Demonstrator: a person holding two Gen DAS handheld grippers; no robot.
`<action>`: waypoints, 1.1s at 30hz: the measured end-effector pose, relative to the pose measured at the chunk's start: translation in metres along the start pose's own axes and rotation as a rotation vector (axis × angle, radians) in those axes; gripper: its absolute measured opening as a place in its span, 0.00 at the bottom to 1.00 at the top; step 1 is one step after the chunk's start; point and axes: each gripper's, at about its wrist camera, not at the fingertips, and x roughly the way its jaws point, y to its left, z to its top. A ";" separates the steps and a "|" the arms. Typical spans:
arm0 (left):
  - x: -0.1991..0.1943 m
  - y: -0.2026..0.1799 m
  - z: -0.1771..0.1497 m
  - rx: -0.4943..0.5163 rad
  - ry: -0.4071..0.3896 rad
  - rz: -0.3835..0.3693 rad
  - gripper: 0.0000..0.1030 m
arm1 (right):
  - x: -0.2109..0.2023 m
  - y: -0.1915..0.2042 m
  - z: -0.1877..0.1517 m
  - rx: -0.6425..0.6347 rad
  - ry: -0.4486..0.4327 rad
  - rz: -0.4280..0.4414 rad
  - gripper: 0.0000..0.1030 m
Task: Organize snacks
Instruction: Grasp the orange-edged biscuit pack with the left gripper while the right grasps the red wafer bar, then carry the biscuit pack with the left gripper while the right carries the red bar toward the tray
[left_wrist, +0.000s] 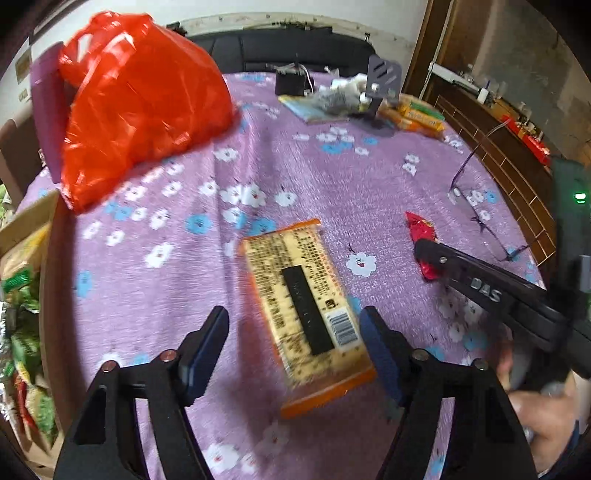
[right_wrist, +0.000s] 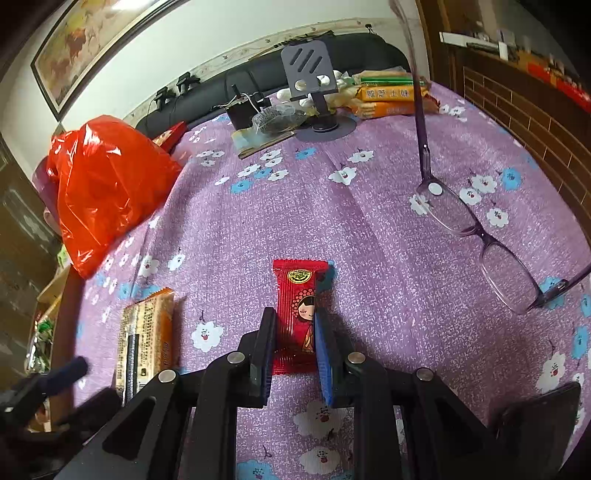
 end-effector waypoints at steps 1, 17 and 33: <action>0.005 -0.001 0.001 0.010 0.005 0.010 0.64 | 0.000 0.001 0.000 -0.001 0.001 -0.001 0.20; -0.008 0.049 -0.039 0.057 -0.006 -0.040 0.50 | -0.003 0.059 -0.019 -0.202 0.012 0.108 0.20; -0.038 0.075 -0.048 0.015 -0.251 0.079 0.51 | -0.016 0.120 -0.053 -0.418 -0.049 0.162 0.21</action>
